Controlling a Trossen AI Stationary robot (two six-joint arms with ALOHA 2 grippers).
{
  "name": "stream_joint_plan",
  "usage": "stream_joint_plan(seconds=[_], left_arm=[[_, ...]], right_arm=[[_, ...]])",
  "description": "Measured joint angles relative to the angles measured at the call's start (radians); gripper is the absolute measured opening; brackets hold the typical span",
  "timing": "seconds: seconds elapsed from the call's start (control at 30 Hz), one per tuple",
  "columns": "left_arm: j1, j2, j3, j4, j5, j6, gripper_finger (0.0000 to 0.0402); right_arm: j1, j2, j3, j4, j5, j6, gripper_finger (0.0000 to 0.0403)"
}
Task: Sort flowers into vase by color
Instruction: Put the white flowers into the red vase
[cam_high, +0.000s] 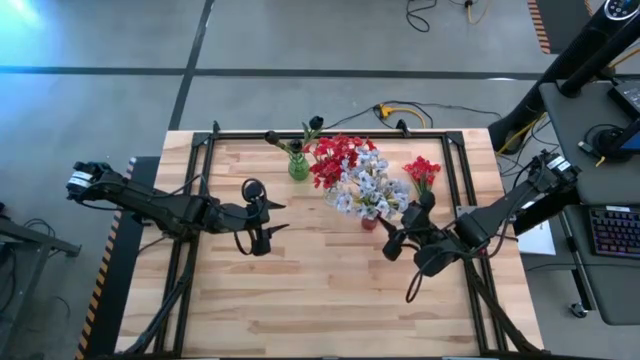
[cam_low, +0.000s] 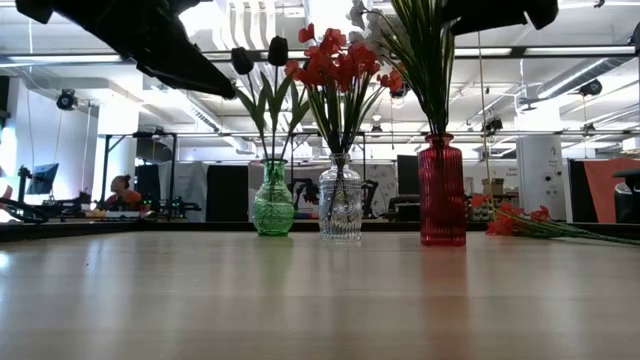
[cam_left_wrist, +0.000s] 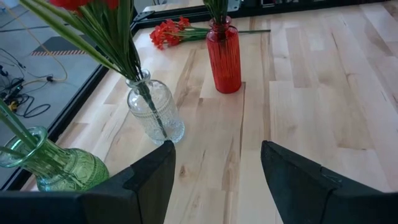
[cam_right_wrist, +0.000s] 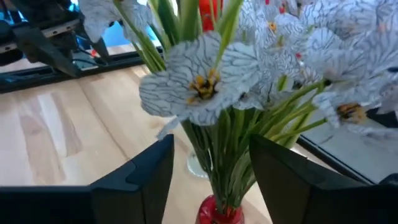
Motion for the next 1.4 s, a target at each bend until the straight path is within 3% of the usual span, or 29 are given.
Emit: stream_joint_plan(seconds=[0.63, 1.1, 1.4], left_arm=[[0.000, 0.000, 0.000, 0.001, 0.000, 0.003, 0.0220], [0.000, 0.000, 0.000, 0.001, -0.001, 0.000, 0.0220], [0.000, 0.000, 0.000, 0.001, -0.001, 0.000, 0.0220]], right_arm=[[-0.029, 0.007, 0.000, 0.121, 0.001, -0.117, 0.0155], [-0.048, 0.007, 0.000, 0.122, -0.002, -0.126, 0.0055], [-0.048, 0.007, 0.000, 0.121, -0.010, -0.117, 0.0012]])
